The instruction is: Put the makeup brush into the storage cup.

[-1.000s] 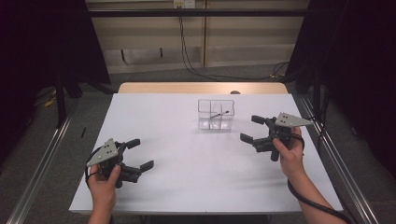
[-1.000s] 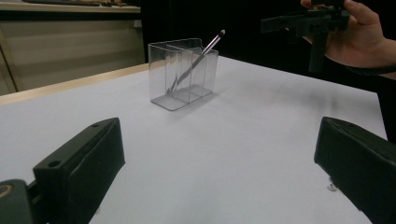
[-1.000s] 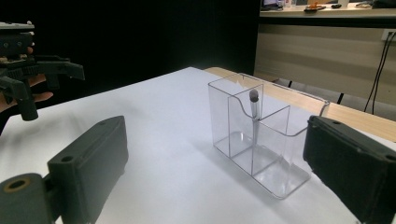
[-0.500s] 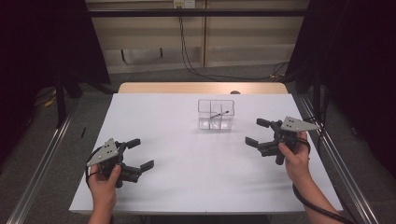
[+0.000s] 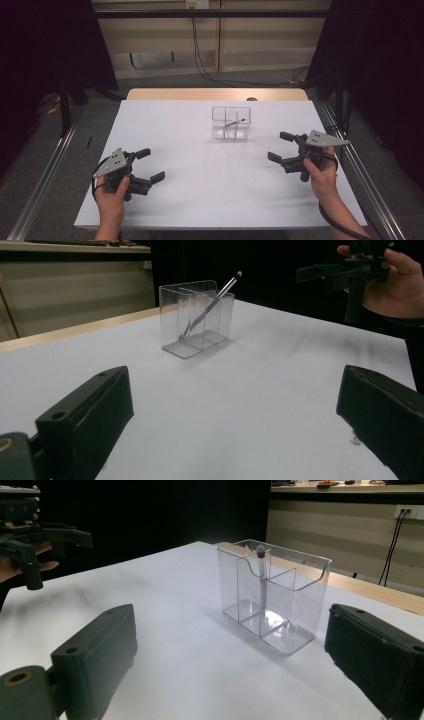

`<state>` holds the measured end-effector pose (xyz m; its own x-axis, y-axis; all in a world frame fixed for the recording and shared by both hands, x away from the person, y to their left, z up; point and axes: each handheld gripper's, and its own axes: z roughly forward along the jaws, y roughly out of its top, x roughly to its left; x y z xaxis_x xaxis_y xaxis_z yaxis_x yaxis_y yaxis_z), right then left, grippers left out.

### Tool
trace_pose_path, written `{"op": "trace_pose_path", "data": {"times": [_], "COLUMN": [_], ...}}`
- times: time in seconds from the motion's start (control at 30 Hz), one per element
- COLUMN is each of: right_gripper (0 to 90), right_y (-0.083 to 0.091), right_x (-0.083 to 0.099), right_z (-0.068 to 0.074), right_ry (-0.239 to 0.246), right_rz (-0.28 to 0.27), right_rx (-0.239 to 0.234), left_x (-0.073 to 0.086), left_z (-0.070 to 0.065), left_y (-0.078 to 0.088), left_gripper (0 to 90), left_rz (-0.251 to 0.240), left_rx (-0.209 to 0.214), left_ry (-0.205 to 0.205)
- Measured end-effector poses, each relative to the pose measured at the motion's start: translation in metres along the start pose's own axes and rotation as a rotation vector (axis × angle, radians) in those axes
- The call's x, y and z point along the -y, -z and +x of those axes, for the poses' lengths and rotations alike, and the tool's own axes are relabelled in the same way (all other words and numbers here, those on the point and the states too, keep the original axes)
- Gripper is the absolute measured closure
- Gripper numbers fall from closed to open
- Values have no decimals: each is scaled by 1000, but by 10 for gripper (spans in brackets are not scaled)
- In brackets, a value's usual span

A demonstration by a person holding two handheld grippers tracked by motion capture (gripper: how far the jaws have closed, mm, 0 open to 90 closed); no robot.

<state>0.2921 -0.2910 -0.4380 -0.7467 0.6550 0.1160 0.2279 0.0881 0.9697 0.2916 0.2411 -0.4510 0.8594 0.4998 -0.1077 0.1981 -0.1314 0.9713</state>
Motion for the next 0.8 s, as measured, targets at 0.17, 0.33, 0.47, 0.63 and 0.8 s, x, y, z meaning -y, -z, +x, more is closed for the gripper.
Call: {"op": "trace_pose_path", "data": {"times": [0.17,0.33,0.47,0.63,0.8], "right_gripper": [61,61,61,62,61], "right_y": [3,6,10,15,19], "right_x": [3,4,6,9,11], "right_z": [0,2,3,3,2], "right_ry": [-6,-1,-2,-4,-4], "right_rz": [5,3,-2,0,1], "right_rx": [-1,-3,-3,2,6], "left_x": [0,0,0,0,0], "left_z": [1,1,1,2,2], "left_y": [1,1,1,1,0], "left_gripper": [15,15,15,15,15], "left_rz": [-2,-4,-3,-4,-3], "left_rx": [-2,-4,-2,-2,1], "left_ry": [-6,-3,-2,-4,-1]}}
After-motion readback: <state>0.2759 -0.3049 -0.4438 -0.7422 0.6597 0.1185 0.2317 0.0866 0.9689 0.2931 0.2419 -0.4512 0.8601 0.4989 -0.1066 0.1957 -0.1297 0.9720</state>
